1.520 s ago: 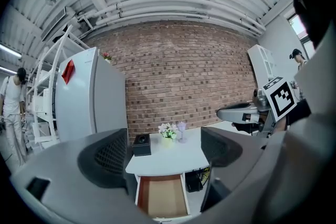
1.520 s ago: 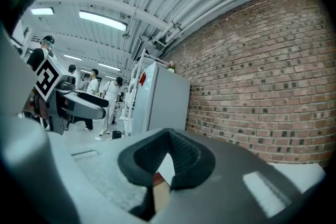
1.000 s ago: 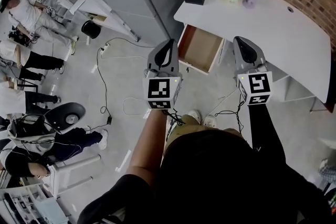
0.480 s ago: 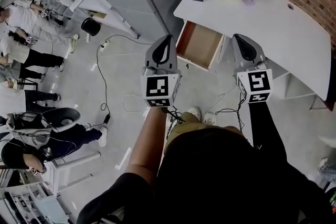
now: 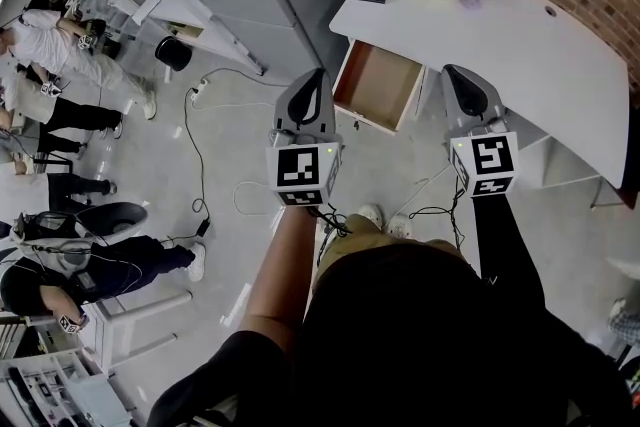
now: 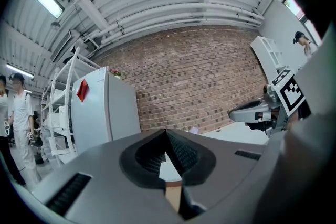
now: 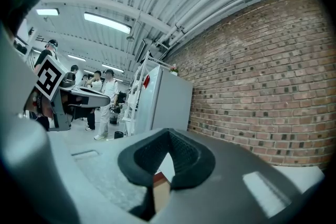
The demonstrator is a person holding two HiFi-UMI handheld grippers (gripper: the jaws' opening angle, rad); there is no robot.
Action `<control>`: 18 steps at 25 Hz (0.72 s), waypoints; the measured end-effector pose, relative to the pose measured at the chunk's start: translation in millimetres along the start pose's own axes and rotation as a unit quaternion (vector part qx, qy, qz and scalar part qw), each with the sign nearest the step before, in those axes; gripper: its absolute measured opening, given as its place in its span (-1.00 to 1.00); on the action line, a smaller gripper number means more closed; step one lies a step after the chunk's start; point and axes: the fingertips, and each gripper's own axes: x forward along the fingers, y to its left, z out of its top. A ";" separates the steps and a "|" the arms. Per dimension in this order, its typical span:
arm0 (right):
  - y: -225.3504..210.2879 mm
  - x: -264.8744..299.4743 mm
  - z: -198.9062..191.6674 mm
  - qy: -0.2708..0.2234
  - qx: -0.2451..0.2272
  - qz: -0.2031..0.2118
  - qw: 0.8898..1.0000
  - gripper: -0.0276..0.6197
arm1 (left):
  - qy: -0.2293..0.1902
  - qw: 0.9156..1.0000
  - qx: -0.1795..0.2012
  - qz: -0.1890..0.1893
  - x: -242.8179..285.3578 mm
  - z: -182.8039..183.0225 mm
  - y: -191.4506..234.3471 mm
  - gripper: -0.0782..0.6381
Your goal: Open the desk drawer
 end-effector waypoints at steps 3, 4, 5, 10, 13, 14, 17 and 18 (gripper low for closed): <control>1.0 -1.0 -0.9 -0.001 0.000 0.002 1.000 -0.91 | 0.001 1.000 -0.001 0.001 -0.9 -0.9 -1.6 -0.76; 1.5 -1.3 -1.5 0.000 0.000 0.002 1.000 -0.91 | 0.001 1.000 -0.001 0.001 -1.1 -1.6 -1.8 -0.76; 1.9 -1.5 -1.9 0.000 0.000 0.002 1.000 -0.91 | 0.001 1.000 -0.001 0.002 -1.3 -1.9 -1.8 -0.76; 2.2 -1.2 -1.3 -0.001 -0.001 0.003 1.000 -0.91 | 0.000 1.000 -0.002 0.004 -2.0 -2.0 0.0 -0.76; 2.8 0.1 -0.5 -0.002 -0.002 0.003 1.000 -0.91 | 0.001 1.000 -0.002 0.005 -1.9 -2.6 1.6 -0.76; 3.2 0.6 0.0 -0.002 -0.002 0.003 1.000 -0.91 | 0.001 1.000 -0.003 0.005 -1.9 -2.4 2.3 -0.76; 6.3 2.9 1.8 -0.002 -0.011 0.008 1.000 -0.91 | 0.000 1.000 -0.002 0.005 -0.6 -2.1 4.3 -0.76; 8.0 3.9 2.7 -0.001 -0.019 0.010 1.000 -0.91 | 0.000 1.000 -0.002 0.005 0.0 -1.9 4.7 -0.76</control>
